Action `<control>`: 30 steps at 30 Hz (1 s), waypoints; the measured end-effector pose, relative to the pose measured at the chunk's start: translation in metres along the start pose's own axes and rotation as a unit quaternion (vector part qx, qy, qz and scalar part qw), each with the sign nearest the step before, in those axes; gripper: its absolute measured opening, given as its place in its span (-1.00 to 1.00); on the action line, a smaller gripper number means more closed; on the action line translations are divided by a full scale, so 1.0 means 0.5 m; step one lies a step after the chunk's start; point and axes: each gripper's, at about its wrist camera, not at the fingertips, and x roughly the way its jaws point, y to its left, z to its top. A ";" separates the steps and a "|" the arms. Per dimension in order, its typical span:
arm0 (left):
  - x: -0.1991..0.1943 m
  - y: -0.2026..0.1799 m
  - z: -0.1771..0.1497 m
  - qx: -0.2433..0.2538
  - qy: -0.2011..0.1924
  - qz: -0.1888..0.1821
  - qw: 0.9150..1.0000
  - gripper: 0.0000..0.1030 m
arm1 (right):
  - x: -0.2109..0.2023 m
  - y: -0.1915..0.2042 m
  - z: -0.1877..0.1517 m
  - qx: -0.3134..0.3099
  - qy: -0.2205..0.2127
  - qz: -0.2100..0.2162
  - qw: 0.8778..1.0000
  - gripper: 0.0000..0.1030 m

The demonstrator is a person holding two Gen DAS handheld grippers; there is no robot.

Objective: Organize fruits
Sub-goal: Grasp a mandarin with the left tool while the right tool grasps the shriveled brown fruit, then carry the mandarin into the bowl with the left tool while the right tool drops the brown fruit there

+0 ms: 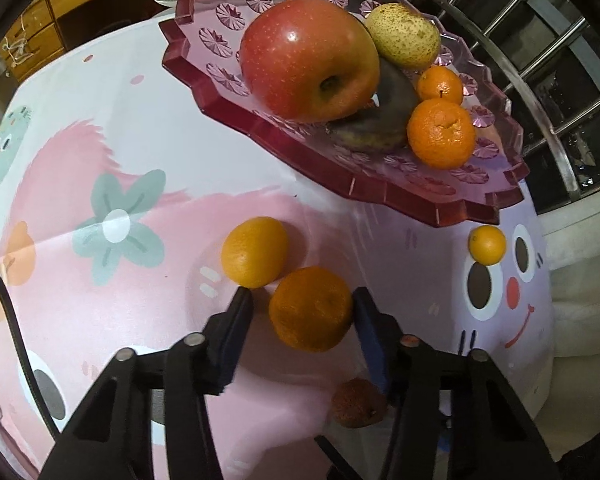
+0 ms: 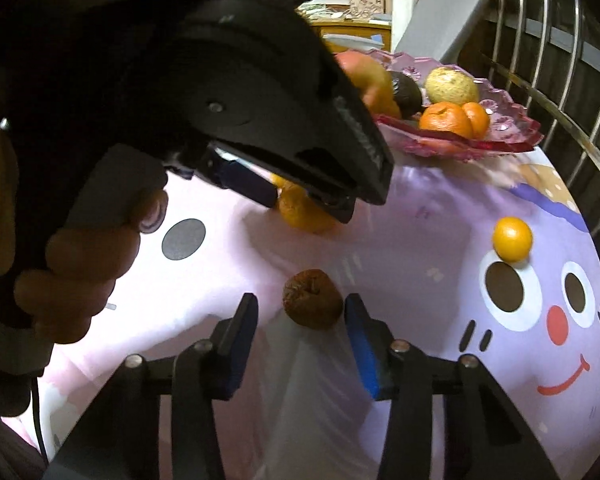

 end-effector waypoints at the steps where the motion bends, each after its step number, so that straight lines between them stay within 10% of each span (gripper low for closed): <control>1: -0.001 0.001 0.000 -0.001 0.000 -0.010 1.000 -0.23 | 0.002 0.002 0.001 -0.004 0.000 0.000 1.000 -0.19; 30: -0.105 -0.001 -0.025 -0.035 -0.035 -0.047 0.998 -0.24 | -0.049 -0.142 0.063 0.015 -0.004 0.006 1.000 -0.39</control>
